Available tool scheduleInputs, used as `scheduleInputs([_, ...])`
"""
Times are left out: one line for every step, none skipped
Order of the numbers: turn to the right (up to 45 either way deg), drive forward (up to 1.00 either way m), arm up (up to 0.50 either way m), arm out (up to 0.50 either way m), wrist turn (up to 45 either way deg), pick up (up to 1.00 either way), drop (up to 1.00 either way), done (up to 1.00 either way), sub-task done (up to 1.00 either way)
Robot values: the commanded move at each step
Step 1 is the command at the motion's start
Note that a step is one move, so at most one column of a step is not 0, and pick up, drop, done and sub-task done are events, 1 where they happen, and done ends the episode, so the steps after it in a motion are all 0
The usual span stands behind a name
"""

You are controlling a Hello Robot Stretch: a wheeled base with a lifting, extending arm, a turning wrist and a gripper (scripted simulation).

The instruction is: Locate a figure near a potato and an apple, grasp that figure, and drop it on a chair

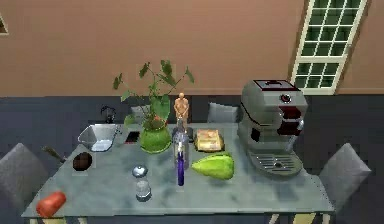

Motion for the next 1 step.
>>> scheduleInputs([45.0, 0.00, 0.00, 0.00, 0.0, 0.00, 0.00, 0.00, 0.00])
